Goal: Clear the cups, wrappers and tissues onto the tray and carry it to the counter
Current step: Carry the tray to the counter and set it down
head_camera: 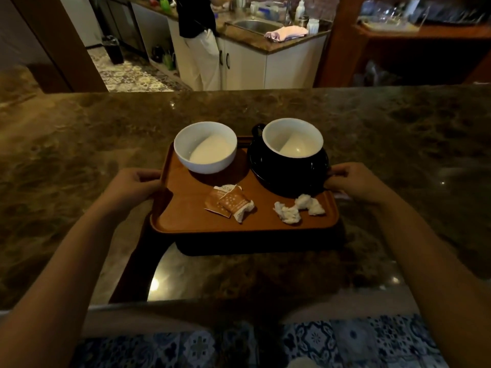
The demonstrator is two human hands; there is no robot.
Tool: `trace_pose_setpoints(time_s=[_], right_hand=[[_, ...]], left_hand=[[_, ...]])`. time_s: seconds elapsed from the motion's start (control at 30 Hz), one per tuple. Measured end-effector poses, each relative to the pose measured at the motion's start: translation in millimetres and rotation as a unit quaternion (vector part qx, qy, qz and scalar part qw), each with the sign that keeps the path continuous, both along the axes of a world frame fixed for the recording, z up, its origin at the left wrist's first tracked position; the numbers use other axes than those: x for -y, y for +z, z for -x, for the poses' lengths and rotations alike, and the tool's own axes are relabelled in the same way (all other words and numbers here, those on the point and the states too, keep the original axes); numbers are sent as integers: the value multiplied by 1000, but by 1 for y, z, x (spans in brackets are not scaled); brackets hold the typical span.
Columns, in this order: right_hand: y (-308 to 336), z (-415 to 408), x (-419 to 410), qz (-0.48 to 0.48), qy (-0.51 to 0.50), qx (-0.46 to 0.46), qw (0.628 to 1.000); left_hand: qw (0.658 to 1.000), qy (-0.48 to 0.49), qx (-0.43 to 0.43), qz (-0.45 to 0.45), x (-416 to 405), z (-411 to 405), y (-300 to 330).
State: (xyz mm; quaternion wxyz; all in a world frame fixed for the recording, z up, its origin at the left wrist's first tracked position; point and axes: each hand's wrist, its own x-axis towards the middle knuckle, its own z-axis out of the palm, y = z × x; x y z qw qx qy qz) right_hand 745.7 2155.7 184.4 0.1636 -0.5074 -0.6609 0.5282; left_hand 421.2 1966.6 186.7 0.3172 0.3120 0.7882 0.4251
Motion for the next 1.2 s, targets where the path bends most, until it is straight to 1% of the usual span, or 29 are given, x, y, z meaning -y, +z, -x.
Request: trace_pose_setpoints(time_s=[0.13,0.3,0.43,0.53,0.67,0.8,0.9,0.97,1.03,1.13,1.2], right_hand=[[-8,12,-35,19,-13,4,1000],[-14,28,-79,10,7,32,999],[-20,38,-110,-13,17,59,998],[-22,43,-124,-39,28,75,996],[-21,44,-132,-47,55,116,991],[-17,45,-139,-58,79,152,983],[-17,46,-141,-34,74,159,984],[-17,46,-139,-20,47,153,987],[-17,45,-134,-13,23,155,988],[-20,39,-125,-18,42,144,988],[-22,36,-120,-43,44,132,989]], left_hand=[[1000,13,-6,28,-41,8,-9],[998,-15,-1,61,-78,13,-19],[997,-18,-54,59,-100,17,-24],[990,-27,-115,72,-111,20,-26],[980,-48,-164,102,-122,22,-30],[966,-40,-211,145,-128,22,-31],[956,-36,-247,154,-130,22,-32],[963,-9,-229,140,-127,23,-35],[973,12,-194,121,-122,24,-38],[992,19,-90,91,-113,27,-43],[995,19,-62,81,-109,28,-46]])
